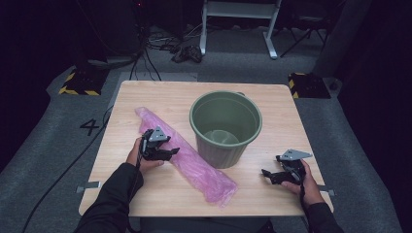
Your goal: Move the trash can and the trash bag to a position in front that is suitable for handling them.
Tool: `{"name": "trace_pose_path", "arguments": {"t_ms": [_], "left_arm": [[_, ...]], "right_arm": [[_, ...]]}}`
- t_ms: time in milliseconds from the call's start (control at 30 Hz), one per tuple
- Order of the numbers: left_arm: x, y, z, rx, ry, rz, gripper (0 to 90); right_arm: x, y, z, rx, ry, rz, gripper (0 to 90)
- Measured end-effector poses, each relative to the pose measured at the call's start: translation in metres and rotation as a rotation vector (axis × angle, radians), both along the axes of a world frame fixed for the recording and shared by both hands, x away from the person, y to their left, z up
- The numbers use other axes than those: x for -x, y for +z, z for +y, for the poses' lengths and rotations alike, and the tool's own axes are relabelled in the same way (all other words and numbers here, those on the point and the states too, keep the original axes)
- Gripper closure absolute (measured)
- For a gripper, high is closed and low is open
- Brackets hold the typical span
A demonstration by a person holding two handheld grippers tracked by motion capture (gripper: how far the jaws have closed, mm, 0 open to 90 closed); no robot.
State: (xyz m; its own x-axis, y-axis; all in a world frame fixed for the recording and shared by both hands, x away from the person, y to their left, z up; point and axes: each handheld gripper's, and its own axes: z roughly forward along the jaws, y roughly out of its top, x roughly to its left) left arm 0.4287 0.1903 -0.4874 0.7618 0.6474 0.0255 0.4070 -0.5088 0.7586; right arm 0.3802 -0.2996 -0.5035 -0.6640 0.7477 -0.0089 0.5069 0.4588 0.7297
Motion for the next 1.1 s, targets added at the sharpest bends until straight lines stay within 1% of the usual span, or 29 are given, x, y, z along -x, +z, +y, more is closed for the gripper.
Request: {"name": "trace_pose_path", "arguments": {"t_ms": [33, 67, 133, 200, 233, 267, 300, 367, 400, 467, 500, 533, 567, 600, 633, 700, 767, 800, 833, 867, 900, 933, 1033, 1067, 1100], "left_arm": [[-0.001, -0.001, 0.001, -0.008, -0.007, 0.007, 40.4], [-0.001, -0.003, 0.001, -0.023, 0.001, 0.021, 40.6], [-0.001, -0.004, 0.002, -0.020, -0.005, 0.039, 42.2], [0.000, -0.005, 0.002, -0.020, -0.008, 0.052, 41.6], [0.000, -0.007, 0.003, -0.030, -0.010, 0.048, 40.8], [0.002, -0.008, 0.003, -0.037, -0.011, 0.048, 40.7], [0.004, -0.010, 0.003, -0.056, -0.015, 0.051, 40.3], [0.007, -0.011, 0.005, -0.045, -0.016, 0.056, 38.8], [0.009, -0.011, 0.007, -0.044, -0.014, 0.058, 38.7], [0.013, -0.011, 0.009, -0.041, -0.002, 0.064, 37.8], [0.015, -0.012, 0.010, -0.041, -0.001, 0.053, 37.5], [0.018, -0.013, 0.011, -0.033, 0.006, 0.047, 37.5], [0.021, -0.014, 0.012, -0.020, 0.015, 0.048, 37.4], [0.023, -0.014, 0.014, -0.016, 0.018, 0.048, 37.3], [0.026, -0.015, 0.014, -0.010, 0.020, 0.045, 37.0], [0.031, -0.015, 0.016, -0.011, 0.025, 0.043, 36.8], [0.035, -0.015, 0.017, -0.014, 0.035, 0.042, 36.6], [0.037, -0.015, 0.017, -0.012, 0.040, 0.040, 36.6], [0.039, -0.015, 0.018, -0.015, 0.039, 0.040, 36.6], [0.041, -0.015, 0.018, -0.011, 0.044, 0.042, 36.6], [0.042, -0.015, 0.019, -0.013, 0.047, 0.044, 36.5], [0.042, -0.015, 0.019, -0.015, 0.045, 0.041, 36.5], [0.044, -0.015, 0.019, -0.006, 0.053, 0.047, 36.3], [0.044, -0.015, 0.019, -0.005, 0.054, 0.048, 36.3], [0.044, -0.015, 0.019, -0.007, 0.053, 0.047, 36.3]], "right_arm": [[0.000, 0.000, 0.000, 0.001, -0.001, 0.000, 11.8], [0.000, 0.000, 0.000, 0.000, -0.001, 0.001, 11.9], [0.001, 0.001, -0.001, 0.004, 0.006, 0.004, 13.7], [0.002, 0.002, -0.003, 0.011, 0.019, 0.005, 16.2], [0.003, 0.003, -0.003, 0.015, 0.021, 0.007, 17.0], [0.003, 0.003, -0.004, 0.011, 0.015, 0.012, 20.8], [0.003, 0.004, -0.003, 0.003, 0.014, 0.014, 21.8], [0.004, 0.005, -0.001, -0.010, 0.031, 0.019, 21.3], [0.005, 0.007, 0.000, -0.023, 0.047, 0.021, 21.3], [0.007, 0.014, 0.004, -0.042, 0.071, -0.003, 21.7], [0.010, 0.021, 0.006, -0.069, 0.084, -0.023, 22.3], [0.012, 0.025, 0.007, -0.087, 0.091, -0.042, 23.6], [0.014, 0.032, 0.008, -0.109, 0.085, -0.071, 26.6], [0.017, 0.041, 0.010, -0.124, 0.092, -0.102, 26.5], [0.018, 0.047, 0.011, -0.133, 0.107, -0.123, 25.4], [0.020, 0.059, 0.014, -0.148, 0.124, -0.148, 24.7], [0.024, 0.073, 0.018, -0.169, 0.156, -0.173, 23.5], [0.026, 0.082, 0.020, -0.176, 0.168, -0.196, 23.0], [0.028, 0.089, 0.023, -0.182, 0.181, -0.204, 22.2], [0.030, 0.096, 0.026, -0.180, 0.203, -0.214, 21.5], [0.031, 0.103, 0.029, -0.173, 0.219, -0.235, 21.4], [0.033, 0.110, 0.032, -0.175, 0.229, -0.247, 21.4], [0.034, 0.131, 0.040, -0.205, 0.259, -0.269, 21.7], [0.033, 0.137, 0.042, -0.206, 0.271, -0.271, 21.7], [0.032, 0.143, 0.045, -0.195, 0.279, -0.280, 21.7]]}}
